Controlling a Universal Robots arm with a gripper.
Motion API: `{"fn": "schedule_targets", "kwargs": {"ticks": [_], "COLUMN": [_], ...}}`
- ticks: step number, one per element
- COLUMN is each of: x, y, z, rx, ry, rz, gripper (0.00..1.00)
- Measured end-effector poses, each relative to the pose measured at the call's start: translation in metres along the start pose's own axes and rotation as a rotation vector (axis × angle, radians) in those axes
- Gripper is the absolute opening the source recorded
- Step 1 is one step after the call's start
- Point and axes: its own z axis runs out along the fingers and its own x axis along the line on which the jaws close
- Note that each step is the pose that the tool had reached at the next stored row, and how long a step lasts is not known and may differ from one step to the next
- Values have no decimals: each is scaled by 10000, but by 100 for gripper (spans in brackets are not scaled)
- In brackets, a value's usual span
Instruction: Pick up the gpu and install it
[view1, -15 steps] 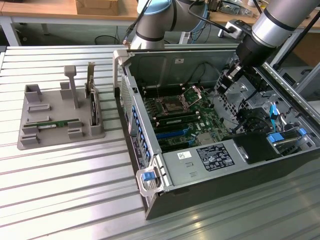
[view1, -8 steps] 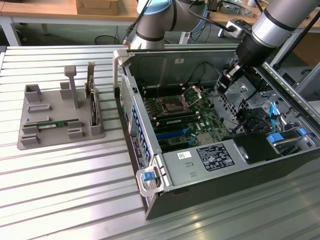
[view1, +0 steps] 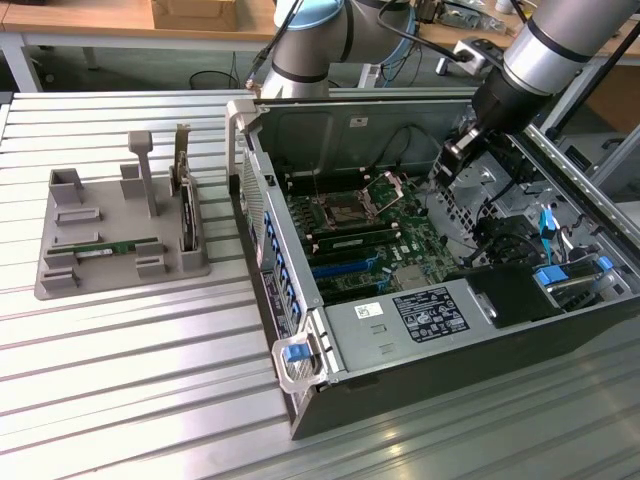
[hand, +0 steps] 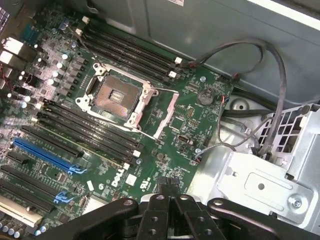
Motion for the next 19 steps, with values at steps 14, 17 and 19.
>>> {"fn": "schedule_targets", "kwargs": {"ticks": [14, 17, 19], "x": [0, 0, 0], "y": [0, 0, 0], "z": [0, 0, 0], "rx": [-38, -48, -55], "ry": [-162, -202, -233], "rz": [1072, 1342, 1543], "gripper": [10, 10, 10]}}
